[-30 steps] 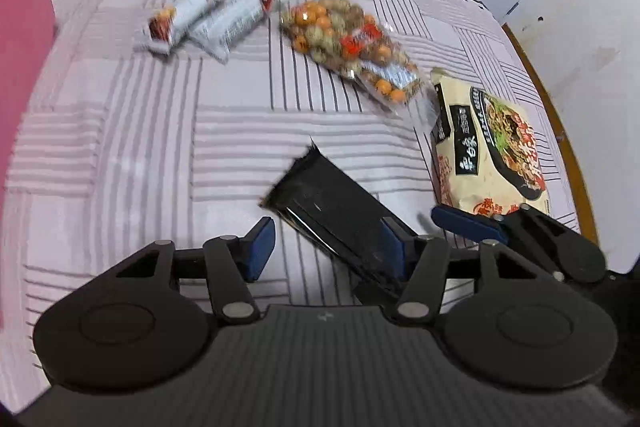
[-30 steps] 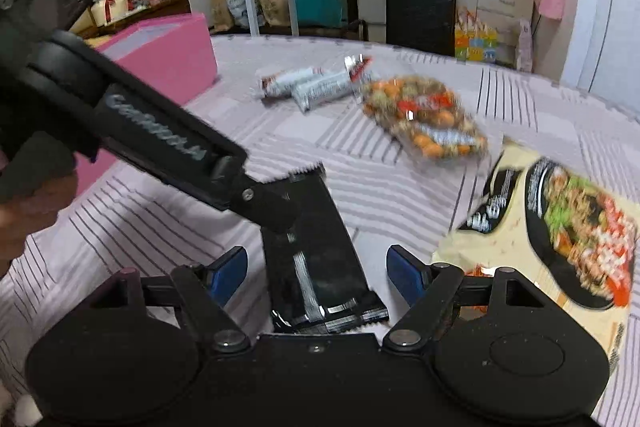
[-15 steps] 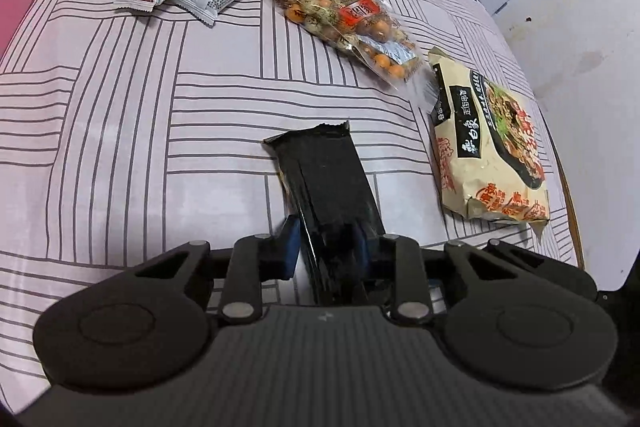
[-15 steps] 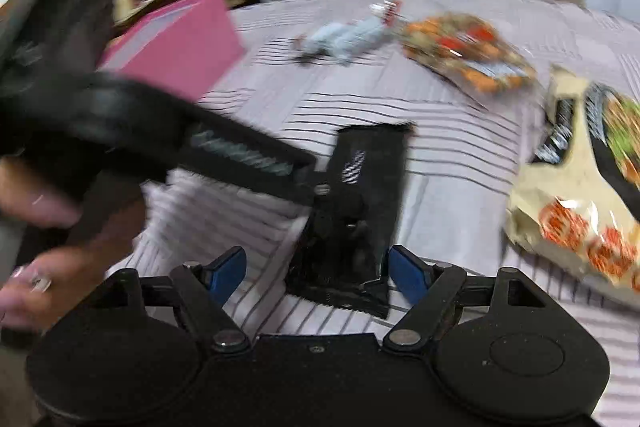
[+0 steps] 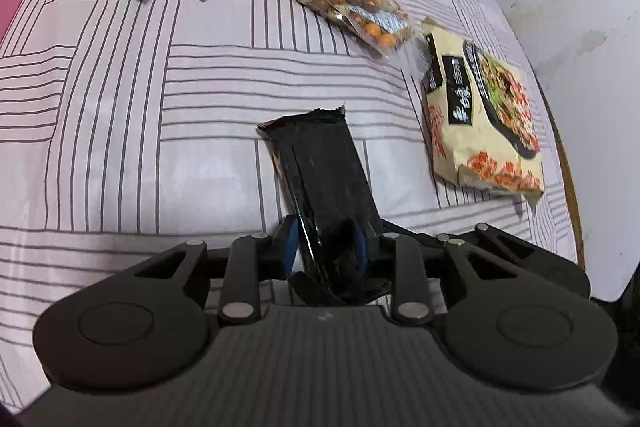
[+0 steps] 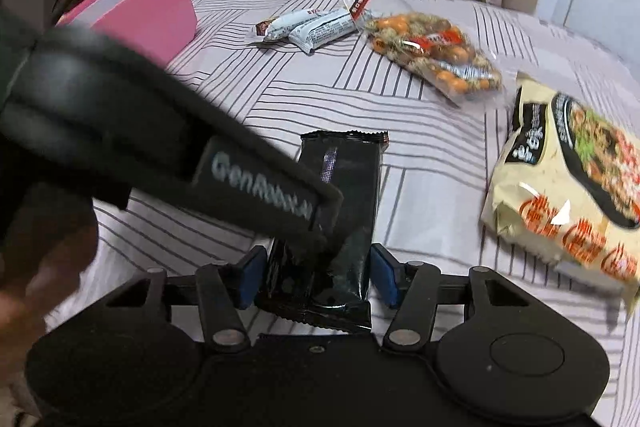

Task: Organize snacks
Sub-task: 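Lift the black cracker pack with the left tool and carry it over the box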

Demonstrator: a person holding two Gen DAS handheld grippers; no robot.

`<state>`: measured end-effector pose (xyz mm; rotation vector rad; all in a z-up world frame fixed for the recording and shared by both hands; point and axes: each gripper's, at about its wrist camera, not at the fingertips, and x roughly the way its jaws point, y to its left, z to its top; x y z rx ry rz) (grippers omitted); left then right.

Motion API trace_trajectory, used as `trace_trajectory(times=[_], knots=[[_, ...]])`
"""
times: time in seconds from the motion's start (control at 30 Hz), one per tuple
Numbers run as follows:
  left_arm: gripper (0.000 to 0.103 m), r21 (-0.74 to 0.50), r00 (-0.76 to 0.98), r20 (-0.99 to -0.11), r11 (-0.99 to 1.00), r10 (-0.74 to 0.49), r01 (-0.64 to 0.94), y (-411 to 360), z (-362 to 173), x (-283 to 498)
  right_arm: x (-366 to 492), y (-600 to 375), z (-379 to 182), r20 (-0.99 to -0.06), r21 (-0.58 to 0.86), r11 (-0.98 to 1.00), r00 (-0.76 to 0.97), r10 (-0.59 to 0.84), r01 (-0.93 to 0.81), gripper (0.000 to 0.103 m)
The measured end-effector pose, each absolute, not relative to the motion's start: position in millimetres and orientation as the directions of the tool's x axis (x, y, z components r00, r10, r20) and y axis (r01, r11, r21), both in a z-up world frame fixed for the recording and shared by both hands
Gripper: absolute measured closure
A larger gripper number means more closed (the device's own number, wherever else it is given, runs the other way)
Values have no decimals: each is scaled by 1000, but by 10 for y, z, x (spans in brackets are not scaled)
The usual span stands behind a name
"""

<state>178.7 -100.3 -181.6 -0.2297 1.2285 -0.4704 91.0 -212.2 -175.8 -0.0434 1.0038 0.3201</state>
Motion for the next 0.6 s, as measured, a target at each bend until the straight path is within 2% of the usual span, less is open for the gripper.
trace_trajectory(times=[0.23,0.6], knots=[[74,-389,274,-850,887,-449,249,-974,-1617,1654,819,-2216,-1548,-825,200,948,479,299,-248,42],[69,-372,310,-841,891,-443,261,-924,-1171,1365,616,-2169,-1121,-814,218,942,485,319,-254,42]])
